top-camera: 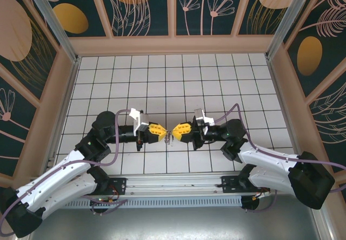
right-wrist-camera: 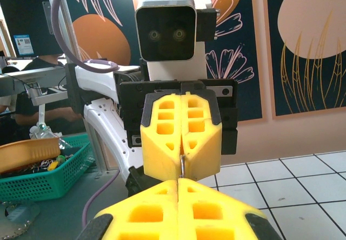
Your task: Put the keys on the keyring
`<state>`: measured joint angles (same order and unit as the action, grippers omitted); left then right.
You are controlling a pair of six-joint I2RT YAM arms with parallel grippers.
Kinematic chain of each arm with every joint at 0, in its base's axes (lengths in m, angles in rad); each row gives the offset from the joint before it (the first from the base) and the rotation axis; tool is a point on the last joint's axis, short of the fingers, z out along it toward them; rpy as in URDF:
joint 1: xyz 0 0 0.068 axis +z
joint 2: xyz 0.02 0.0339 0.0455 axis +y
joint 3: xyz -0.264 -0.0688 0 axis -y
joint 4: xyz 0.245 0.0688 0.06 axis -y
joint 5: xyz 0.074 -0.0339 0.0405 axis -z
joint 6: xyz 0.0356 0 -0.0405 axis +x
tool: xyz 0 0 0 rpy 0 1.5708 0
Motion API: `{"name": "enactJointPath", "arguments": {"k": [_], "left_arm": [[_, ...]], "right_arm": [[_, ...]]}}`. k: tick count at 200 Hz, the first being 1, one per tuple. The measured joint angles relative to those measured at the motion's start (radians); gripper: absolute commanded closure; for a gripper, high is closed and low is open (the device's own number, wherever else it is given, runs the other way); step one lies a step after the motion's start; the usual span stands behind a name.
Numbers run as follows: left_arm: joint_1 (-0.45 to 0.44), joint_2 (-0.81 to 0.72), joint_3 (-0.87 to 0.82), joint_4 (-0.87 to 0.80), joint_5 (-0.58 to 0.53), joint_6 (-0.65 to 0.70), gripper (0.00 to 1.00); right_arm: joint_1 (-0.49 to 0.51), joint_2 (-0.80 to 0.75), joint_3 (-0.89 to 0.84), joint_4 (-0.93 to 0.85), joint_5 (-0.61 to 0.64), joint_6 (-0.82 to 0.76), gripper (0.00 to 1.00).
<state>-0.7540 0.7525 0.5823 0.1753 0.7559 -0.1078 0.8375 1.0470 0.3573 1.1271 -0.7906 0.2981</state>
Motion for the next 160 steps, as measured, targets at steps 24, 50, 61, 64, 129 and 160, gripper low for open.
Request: {"name": "enactJointPath", "arguments": {"k": [24,50,61,64,129,160], "left_arm": [[0.000,0.000,0.000,0.000,0.000,0.000,1.00],[0.000,0.000,0.000,0.000,0.000,0.000,1.00],[0.000,0.000,0.000,0.000,0.000,0.000,1.00],[0.000,0.000,0.000,0.000,0.000,0.000,1.00],[0.000,0.000,0.000,0.000,0.000,0.000,1.00],[0.000,0.000,0.000,0.000,0.000,0.000,1.00]], "right_arm": [[0.000,-0.006,0.000,0.000,0.004,0.000,1.00],[0.000,-0.019,0.000,0.002,0.004,0.000,1.00],[0.000,-0.021,0.000,0.003,0.004,-0.001,1.00],[0.000,-0.021,0.000,0.004,0.004,-0.001,1.00],[0.000,0.007,0.000,0.039,0.004,0.000,1.00],[0.000,0.008,0.001,0.045,0.004,0.000,1.00]]}}
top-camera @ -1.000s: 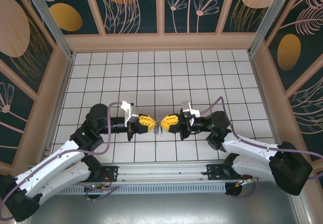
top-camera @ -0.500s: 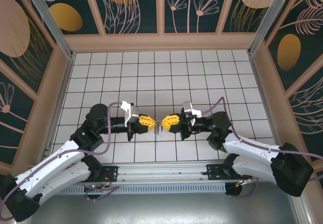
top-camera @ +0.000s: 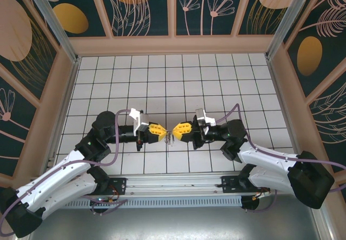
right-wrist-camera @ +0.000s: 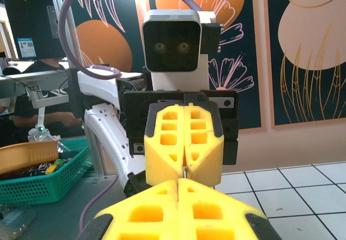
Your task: Put the keys on the keyring
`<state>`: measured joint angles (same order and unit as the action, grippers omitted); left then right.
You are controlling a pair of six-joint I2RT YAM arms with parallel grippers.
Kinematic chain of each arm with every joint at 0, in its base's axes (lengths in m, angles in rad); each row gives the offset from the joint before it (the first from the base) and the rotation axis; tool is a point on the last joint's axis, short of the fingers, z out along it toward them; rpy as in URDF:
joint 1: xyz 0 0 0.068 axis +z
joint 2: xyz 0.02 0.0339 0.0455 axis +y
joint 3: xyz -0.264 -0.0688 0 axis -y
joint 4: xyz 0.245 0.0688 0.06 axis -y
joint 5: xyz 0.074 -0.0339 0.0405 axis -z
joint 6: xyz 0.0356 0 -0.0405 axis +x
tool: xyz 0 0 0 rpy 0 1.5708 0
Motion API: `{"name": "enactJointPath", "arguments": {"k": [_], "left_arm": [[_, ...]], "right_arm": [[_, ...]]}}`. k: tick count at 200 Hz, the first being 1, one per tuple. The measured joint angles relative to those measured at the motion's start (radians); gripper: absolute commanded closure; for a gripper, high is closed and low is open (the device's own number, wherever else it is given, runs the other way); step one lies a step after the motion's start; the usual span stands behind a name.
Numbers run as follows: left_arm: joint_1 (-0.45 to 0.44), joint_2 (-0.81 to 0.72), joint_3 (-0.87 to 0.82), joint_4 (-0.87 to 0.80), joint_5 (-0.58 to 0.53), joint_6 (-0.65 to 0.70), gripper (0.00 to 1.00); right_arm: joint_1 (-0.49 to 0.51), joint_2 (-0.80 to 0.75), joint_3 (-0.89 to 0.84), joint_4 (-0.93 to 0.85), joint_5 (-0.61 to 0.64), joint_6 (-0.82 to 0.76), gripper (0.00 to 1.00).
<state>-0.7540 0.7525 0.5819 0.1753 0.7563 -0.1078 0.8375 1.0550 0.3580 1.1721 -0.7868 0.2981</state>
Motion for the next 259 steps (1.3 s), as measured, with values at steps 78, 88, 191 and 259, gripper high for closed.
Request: {"name": "enactJointPath", "arguments": {"k": [78,88,191,259], "left_arm": [[0.000,0.000,0.000,0.000,0.000,0.000,1.00],[0.000,0.000,0.000,0.000,0.000,0.000,1.00],[0.000,0.000,0.002,0.001,0.056,-0.001,1.00],[0.000,0.000,0.002,0.000,0.056,-0.001,1.00]], "right_arm": [[0.000,0.000,0.000,-0.001,0.000,-0.003,1.00],[0.000,-0.001,0.000,-0.001,0.000,-0.003,1.00],[0.000,-0.065,0.002,-0.082,0.005,-0.039,1.00],[0.016,-0.068,0.002,-0.107,0.003,-0.064,1.00]]}}
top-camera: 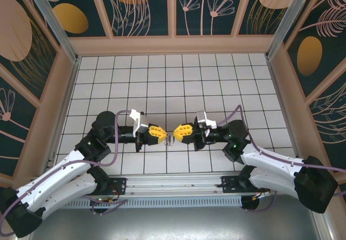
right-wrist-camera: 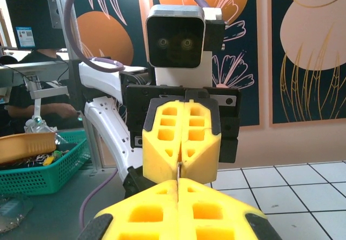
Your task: Put the keys on the keyring
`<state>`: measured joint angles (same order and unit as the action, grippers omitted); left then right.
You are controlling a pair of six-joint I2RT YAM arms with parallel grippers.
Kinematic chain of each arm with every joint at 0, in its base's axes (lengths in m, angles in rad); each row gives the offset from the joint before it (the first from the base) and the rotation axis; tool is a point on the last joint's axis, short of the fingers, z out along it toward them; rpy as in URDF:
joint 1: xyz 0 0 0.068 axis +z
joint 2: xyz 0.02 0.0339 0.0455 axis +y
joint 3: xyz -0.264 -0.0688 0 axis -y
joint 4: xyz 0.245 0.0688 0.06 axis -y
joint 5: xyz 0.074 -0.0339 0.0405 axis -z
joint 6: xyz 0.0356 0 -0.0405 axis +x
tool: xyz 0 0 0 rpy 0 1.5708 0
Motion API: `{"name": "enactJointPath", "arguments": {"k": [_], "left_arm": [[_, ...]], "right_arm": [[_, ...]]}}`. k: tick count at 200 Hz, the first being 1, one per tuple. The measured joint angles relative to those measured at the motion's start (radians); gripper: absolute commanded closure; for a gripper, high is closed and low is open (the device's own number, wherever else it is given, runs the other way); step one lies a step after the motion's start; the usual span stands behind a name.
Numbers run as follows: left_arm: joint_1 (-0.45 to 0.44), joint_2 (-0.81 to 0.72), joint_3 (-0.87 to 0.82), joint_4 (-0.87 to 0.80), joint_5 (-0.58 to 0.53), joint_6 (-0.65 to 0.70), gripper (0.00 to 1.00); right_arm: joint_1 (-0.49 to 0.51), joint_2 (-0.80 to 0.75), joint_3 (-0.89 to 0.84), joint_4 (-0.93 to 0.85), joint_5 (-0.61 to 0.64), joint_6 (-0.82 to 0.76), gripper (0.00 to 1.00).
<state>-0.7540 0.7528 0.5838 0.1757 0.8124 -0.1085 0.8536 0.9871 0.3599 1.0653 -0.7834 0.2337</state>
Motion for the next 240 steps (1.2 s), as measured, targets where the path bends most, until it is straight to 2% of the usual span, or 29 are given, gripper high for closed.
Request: {"name": "enactJointPath", "arguments": {"k": [240], "left_arm": [[-0.006,0.000,0.000,0.000,0.000,0.000,1.00]], "right_arm": [[0.012,0.012,0.000,0.007,0.000,0.009,1.00]]}}
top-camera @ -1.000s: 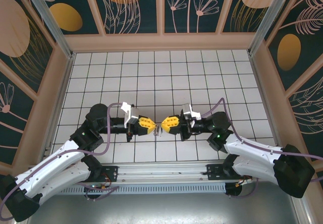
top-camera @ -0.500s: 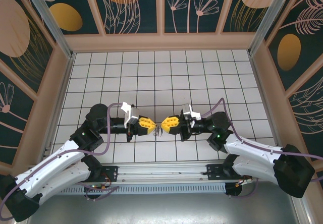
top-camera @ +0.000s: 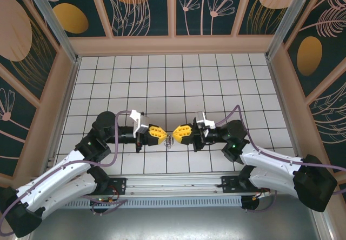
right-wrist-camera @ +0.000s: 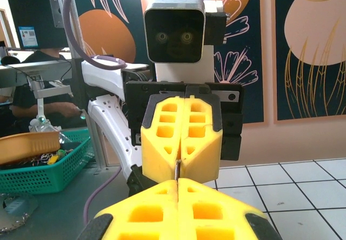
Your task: Put the keys on the keyring
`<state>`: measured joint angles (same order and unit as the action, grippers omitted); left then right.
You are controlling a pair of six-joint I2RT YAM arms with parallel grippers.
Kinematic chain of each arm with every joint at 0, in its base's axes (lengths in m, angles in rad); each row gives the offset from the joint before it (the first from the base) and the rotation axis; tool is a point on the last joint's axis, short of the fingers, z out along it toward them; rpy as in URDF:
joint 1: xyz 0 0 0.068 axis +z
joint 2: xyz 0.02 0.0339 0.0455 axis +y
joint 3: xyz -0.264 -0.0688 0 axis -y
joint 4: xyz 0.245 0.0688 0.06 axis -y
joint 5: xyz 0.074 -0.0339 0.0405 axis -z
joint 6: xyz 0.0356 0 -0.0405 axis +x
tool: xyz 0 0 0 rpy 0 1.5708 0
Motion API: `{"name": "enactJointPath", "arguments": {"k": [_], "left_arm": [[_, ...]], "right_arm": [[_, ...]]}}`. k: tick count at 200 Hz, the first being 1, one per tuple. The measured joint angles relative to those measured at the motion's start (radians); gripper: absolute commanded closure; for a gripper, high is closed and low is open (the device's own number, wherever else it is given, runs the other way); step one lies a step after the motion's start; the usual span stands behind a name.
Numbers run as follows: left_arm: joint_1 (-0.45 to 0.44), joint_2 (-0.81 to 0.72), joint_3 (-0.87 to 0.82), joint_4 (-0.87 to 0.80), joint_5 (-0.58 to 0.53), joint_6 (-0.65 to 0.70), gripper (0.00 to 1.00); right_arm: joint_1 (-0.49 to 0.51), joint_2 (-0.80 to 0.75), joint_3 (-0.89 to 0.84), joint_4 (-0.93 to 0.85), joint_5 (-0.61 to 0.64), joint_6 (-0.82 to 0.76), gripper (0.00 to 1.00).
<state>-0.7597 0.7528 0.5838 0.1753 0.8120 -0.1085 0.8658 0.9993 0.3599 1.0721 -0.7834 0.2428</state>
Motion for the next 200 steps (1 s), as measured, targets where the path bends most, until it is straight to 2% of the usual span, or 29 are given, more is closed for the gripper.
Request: {"name": "enactJointPath", "arguments": {"k": [200], "left_arm": [[0.000,0.000,0.002,0.000,-0.008,0.000,1.00]], "right_arm": [[0.002,-0.008,0.000,0.013,0.019,0.003,1.00]]}}
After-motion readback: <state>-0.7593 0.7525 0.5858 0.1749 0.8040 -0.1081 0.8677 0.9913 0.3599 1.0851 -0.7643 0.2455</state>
